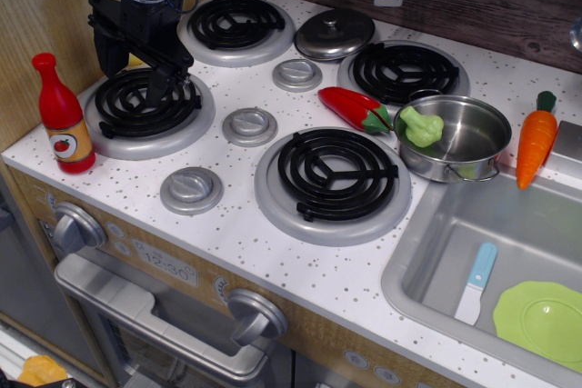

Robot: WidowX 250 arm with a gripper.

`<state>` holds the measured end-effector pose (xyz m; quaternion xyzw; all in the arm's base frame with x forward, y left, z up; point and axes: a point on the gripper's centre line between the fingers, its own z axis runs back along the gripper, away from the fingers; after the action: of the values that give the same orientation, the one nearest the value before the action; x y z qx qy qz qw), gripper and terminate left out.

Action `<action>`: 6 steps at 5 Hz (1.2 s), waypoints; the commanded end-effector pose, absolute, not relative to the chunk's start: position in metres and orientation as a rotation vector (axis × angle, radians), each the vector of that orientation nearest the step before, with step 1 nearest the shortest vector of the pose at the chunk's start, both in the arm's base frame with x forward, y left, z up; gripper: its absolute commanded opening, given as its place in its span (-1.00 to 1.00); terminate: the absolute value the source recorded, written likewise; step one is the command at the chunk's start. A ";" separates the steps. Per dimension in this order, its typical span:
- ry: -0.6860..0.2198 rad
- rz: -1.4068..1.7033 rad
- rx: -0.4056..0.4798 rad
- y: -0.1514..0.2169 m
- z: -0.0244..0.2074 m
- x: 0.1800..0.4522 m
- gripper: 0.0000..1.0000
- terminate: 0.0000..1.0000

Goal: Take broccoli out of pan

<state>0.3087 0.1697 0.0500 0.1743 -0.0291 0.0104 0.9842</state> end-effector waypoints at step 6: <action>-0.259 0.051 0.309 -0.036 0.113 0.390 1.00 -1.00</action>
<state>0.3903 -0.0613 0.0937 0.1472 -0.1053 0.0342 0.9829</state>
